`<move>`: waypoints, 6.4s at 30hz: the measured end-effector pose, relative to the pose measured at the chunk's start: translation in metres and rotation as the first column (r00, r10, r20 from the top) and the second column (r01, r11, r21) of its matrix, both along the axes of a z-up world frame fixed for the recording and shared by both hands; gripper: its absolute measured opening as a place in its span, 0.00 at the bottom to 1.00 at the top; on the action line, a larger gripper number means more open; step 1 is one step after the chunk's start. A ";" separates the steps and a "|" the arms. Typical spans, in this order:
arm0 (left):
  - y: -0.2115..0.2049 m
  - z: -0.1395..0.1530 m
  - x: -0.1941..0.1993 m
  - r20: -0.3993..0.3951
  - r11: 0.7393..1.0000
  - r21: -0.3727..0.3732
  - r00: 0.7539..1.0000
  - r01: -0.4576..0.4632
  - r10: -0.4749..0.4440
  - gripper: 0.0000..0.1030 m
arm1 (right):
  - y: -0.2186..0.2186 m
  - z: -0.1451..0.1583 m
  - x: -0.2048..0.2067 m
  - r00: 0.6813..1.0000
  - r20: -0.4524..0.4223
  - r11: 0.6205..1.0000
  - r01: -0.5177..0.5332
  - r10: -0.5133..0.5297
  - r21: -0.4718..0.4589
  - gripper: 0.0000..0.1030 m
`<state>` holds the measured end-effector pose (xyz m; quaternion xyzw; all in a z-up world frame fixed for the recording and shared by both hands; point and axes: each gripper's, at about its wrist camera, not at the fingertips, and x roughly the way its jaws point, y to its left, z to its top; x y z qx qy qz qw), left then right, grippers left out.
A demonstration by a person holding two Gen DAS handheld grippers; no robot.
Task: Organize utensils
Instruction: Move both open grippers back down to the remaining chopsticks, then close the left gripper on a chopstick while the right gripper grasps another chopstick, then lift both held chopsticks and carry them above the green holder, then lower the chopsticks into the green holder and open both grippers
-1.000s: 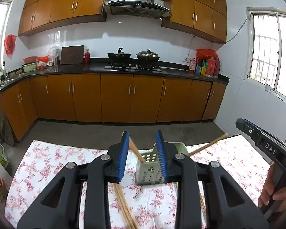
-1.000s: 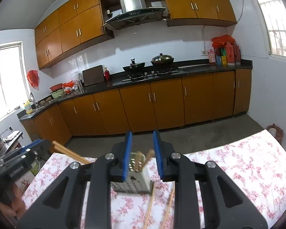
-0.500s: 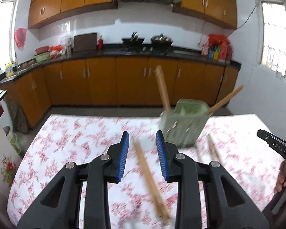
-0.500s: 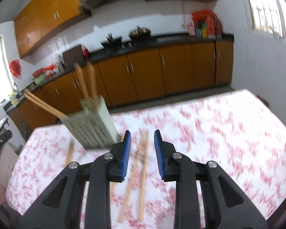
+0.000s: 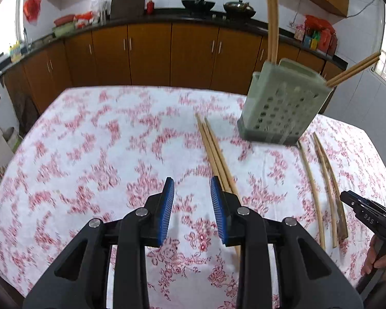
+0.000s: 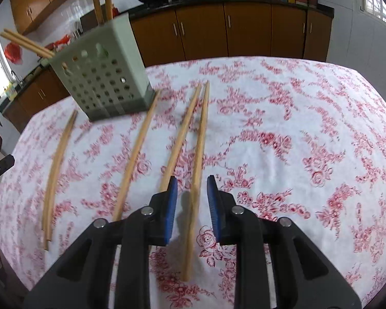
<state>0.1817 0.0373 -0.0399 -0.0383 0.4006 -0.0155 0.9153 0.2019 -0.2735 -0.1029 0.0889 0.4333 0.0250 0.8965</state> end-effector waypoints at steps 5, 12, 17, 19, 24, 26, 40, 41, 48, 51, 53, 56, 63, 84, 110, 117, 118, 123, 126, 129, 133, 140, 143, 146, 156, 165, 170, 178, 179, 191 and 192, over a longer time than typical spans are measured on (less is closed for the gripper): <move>-0.003 -0.016 0.001 -0.036 1.000 -0.018 0.999 0.020 -0.020 0.30 | 0.001 -0.010 0.002 1.000 -0.001 0.998 0.011 -0.011 -0.055 0.08; -0.017 -0.033 0.004 -0.070 0.997 -0.045 0.995 0.064 -0.068 0.28 | -0.028 -0.009 0.002 0.990 0.003 0.989 0.144 -0.144 -0.034 0.08; -0.025 -0.042 0.013 -0.106 0.995 -0.079 0.991 0.068 -0.076 0.22 | -0.029 -0.008 0.002 0.991 0.008 0.989 0.131 -0.131 -0.061 0.08; -0.027 -0.045 0.016 -0.115 0.994 -0.085 0.990 0.069 -0.078 0.20 | -0.030 -0.009 0.002 0.992 0.011 0.990 0.127 -0.127 -0.068 0.08; -0.030 -0.046 0.021 -0.115 0.997 -0.055 0.991 0.061 -0.067 0.19 | -0.028 -0.009 0.004 0.992 0.011 0.990 0.124 -0.124 -0.065 0.08; -0.028 -0.047 0.022 -0.119 0.997 -0.063 0.991 0.047 -0.055 0.19 | -0.028 -0.009 0.003 0.992 0.011 0.990 0.124 -0.123 -0.065 0.08; -0.034 -0.049 0.030 -0.108 0.999 0.028 0.994 0.026 -0.022 0.09 | -0.027 -0.010 0.007 0.992 0.014 0.989 0.123 -0.122 -0.079 0.08; -0.030 -0.048 0.032 -0.108 1.000 0.027 0.994 0.016 -0.013 0.08 | -0.027 -0.010 0.007 0.992 0.015 0.989 0.124 -0.124 -0.082 0.08; 0.011 -0.048 0.052 -0.099 0.999 0.034 0.995 -0.025 0.029 0.08 | -0.045 -0.010 0.014 0.983 0.017 0.982 0.184 -0.183 -0.051 0.08; 0.015 -0.048 0.050 -0.091 0.999 0.034 0.996 0.025 -0.022 0.08 | -0.044 -0.012 0.015 0.985 0.025 0.982 0.174 -0.173 -0.071 0.08; 0.013 -0.049 0.047 -0.078 0.997 0.063 0.996 0.044 -0.039 0.08 | -0.044 -0.012 0.016 0.985 0.024 0.982 0.172 -0.171 -0.076 0.08; 0.006 -0.051 0.045 -0.062 0.993 0.101 0.997 0.058 -0.052 0.08 | -0.045 -0.012 0.016 0.985 0.024 0.982 0.172 -0.171 -0.071 0.08; 0.009 -0.052 0.046 -0.062 0.994 0.095 0.997 0.059 -0.053 0.09 | -0.043 -0.013 0.016 0.985 0.025 0.982 0.172 -0.170 -0.076 0.08; 0.003 -0.053 0.039 -0.061 0.991 0.123 0.997 0.059 -0.051 0.09 | -0.042 -0.011 0.005 0.986 0.023 0.985 0.165 -0.164 -0.055 0.09; 0.020 0.018 0.008 0.118 0.996 0.061 0.991 0.063 -0.070 0.07 | -0.057 0.053 -0.026 0.958 0.231 0.985 0.174 -0.167 -0.010 0.08; 0.021 0.013 0.009 0.107 0.997 0.060 0.992 0.057 -0.064 0.07 | -0.047 0.021 -0.014 0.993 0.078 0.995 0.095 -0.093 -0.028 0.23; 0.021 0.011 0.008 0.100 0.997 0.056 0.993 0.056 -0.062 0.07 | -0.043 0.014 -0.015 0.994 0.061 0.995 0.089 -0.086 -0.049 0.23; 0.022 0.008 0.008 0.092 0.997 0.055 0.994 0.055 -0.060 0.07 | -0.037 -0.010 -0.014 0.996 0.018 0.992 0.086 -0.084 -0.093 0.20; 0.022 0.009 0.008 0.093 0.997 0.053 0.994 0.051 -0.056 0.07 | -0.029 -0.011 -0.016 0.998 0.022 0.989 0.065 -0.062 -0.135 0.08; 0.023 0.011 0.008 0.097 0.998 0.043 0.994 0.047 -0.051 0.07 | -0.030 -0.009 -0.019 0.998 0.024 0.991 0.067 -0.065 -0.118 0.08; 0.023 0.017 0.006 0.115 0.998 0.048 0.992 0.049 -0.055 0.07 | -0.037 0.010 -0.025 0.993 0.090 0.992 0.081 -0.072 -0.096 0.08; 0.026 0.030 0.004 0.155 0.999 0.034 0.987 0.034 -0.039 0.07 | -0.048 0.057 -0.037 0.966 0.243 0.992 0.110 -0.091 -0.062 0.08; 0.027 0.037 0.002 0.180 0.999 0.025 0.983 0.029 -0.033 0.07 | -0.052 0.072 -0.039 0.949 0.294 0.991 0.126 -0.110 -0.036 0.08; 0.029 0.045 0.000 0.215 0.999 0.019 0.976 0.026 -0.030 0.07 | -0.056 0.088 -0.039 0.931 0.344 0.990 0.138 -0.125 -0.014 0.08; 0.035 0.069 -0.004 0.305 1.000 -0.008 0.952 0.015 -0.012 0.07 | -0.059 0.117 -0.038 0.895 0.424 0.989 0.150 -0.138 0.007 0.08; 0.034 0.081 -0.004 0.328 1.000 0.011 0.944 0.020 -0.022 0.07 | -0.052 0.138 -0.035 0.883 0.456 0.992 0.126 -0.115 0.007 0.08; 0.024 0.105 -0.010 0.362 0.998 0.027 0.930 0.054 -0.060 0.07 | -0.048 0.166 -0.039 0.867 0.492 0.996 0.094 -0.081 -0.001 0.07; 0.005 0.141 -0.022 0.382 0.988 -0.012 0.913 0.157 -0.140 0.07 | -0.036 0.209 -0.047 0.866 0.501 0.998 -0.026 -0.008 0.061 0.07; 0.003 0.146 -0.025 0.389 0.986 -0.015 0.909 0.168 -0.149 0.07 | -0.035 0.214 -0.048 0.865 0.502 0.997 -0.042 0.002 0.069 0.07; -0.037 0.206 -0.014 0.514 0.980 -0.032 0.844 0.195 -0.151 0.07 | -0.002 0.271 -0.045 0.787 0.614 0.988 -0.136 0.061 0.076 0.07; -0.040 0.208 -0.011 0.523 0.981 -0.036 0.840 0.192 -0.146 0.07 | 0.002 0.275 -0.040 0.780 0.624 0.988 -0.134 0.059 0.074 0.07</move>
